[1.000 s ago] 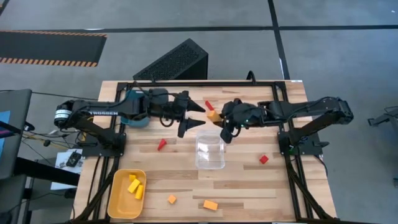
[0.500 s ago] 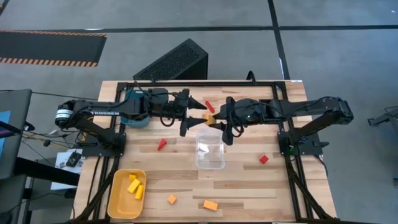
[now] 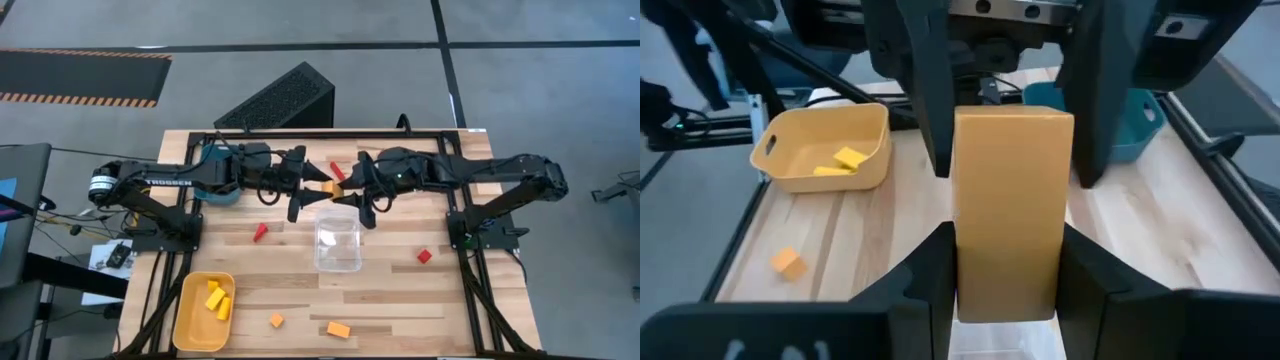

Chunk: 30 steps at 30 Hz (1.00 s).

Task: Sort & place blocks by color
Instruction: Put the top right orange block into the blue bin

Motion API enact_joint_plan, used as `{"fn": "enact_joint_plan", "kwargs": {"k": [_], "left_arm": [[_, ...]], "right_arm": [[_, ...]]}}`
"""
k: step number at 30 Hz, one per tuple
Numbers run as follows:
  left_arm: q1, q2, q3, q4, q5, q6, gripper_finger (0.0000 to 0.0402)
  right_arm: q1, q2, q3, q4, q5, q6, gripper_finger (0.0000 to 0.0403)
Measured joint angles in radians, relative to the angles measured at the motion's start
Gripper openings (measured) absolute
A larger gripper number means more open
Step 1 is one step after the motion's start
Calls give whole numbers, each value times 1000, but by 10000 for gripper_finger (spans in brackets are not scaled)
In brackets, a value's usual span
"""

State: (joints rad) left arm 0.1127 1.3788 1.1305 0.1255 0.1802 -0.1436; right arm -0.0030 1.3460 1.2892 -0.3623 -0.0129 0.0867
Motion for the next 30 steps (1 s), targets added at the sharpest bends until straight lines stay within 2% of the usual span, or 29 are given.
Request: {"fn": "enact_joint_plan", "kwargs": {"k": [5,9,13,17,20,25,30], "left_arm": [[0,0,0,1,3,-3,105],[2,0,0,3,-6,-32,102],[6,-1,1,-4,-111,-59,102],[43,-6,0,-68,-244,-115,109],[83,-30,0,-166,-333,-226,111],[172,-90,0,-516,-534,-502,110],[282,-126,0,-848,-540,-647,110]], "right_arm": [[-1,0,0,-2,-16,-3,145],[-8,-3,1,0,-16,-2,174],[-24,-41,36,-59,8,-20,213],[-64,-103,81,-208,77,-20,237],[-117,-152,89,-303,97,-20,240],[-214,-217,91,-400,88,-36,234],[-298,-210,90,-447,91,-51,228]]}}
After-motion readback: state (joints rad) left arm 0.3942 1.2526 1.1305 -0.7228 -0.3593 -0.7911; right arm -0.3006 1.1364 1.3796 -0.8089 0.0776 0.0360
